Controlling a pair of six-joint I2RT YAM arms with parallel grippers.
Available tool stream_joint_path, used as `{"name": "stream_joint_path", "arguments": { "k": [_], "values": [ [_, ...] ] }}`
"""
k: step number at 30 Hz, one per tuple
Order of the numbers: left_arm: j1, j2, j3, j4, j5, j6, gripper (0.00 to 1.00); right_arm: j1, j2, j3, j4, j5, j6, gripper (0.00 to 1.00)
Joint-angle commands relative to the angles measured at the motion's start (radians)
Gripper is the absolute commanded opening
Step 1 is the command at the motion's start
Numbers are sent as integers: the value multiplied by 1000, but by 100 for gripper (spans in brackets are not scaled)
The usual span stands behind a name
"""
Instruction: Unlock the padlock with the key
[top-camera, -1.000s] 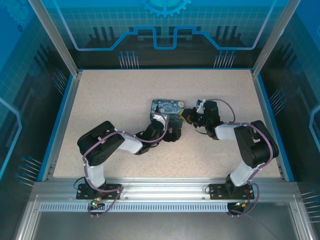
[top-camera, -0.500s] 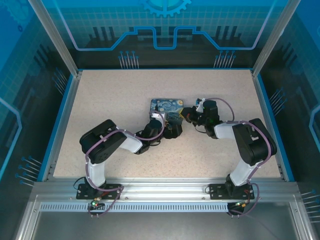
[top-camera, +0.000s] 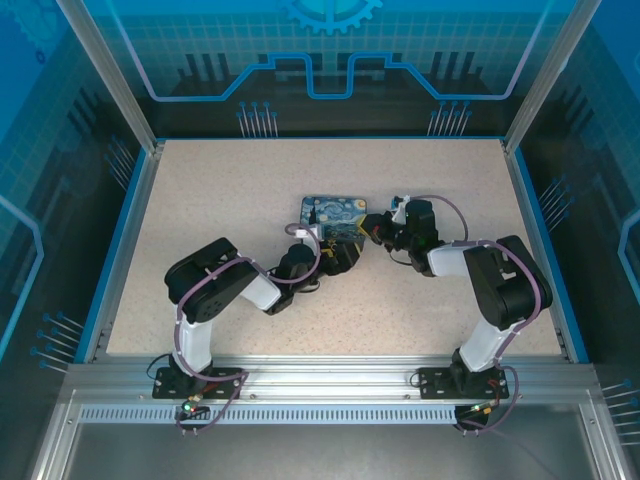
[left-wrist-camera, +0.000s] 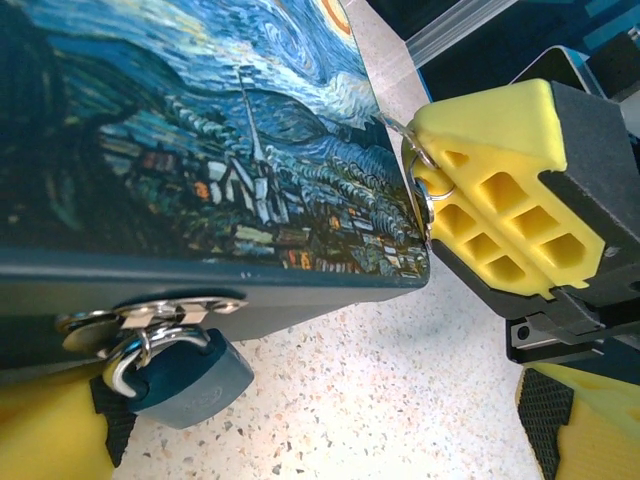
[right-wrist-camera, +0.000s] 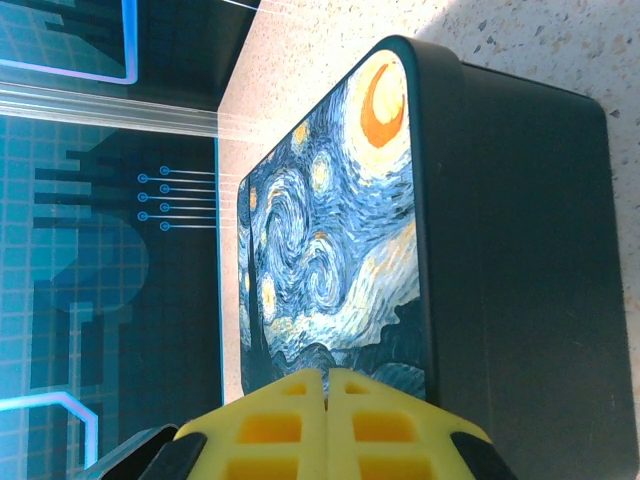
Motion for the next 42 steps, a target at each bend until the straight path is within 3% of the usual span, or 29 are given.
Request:
{"name": "stream_joint_path", "arguments": {
  "k": [1, 11, 23, 28, 36, 42],
  "values": [
    [-4, 8, -29, 79, 24, -44, 95, 4, 28, 16, -16, -17, 4, 0],
    [-7, 19, -20, 92, 9, -58, 93, 9, 37, 23, -21, -16, 7, 0],
    [-50, 61, -29, 152, -201, -154, 89, 11, 55, 22, -9, -15, 10, 0],
    [-67, 93, -14, 166, -289, -208, 83, 17, 60, 21, -4, -14, 12, 0],
    [-103, 95, -8, 72, -423, -266, 72, 20, 64, 20, 4, -12, 19, 0],
    [-120, 45, 11, -111, -472, -280, 64, 20, 67, 21, 3, -11, 20, 0]
  ]
}}
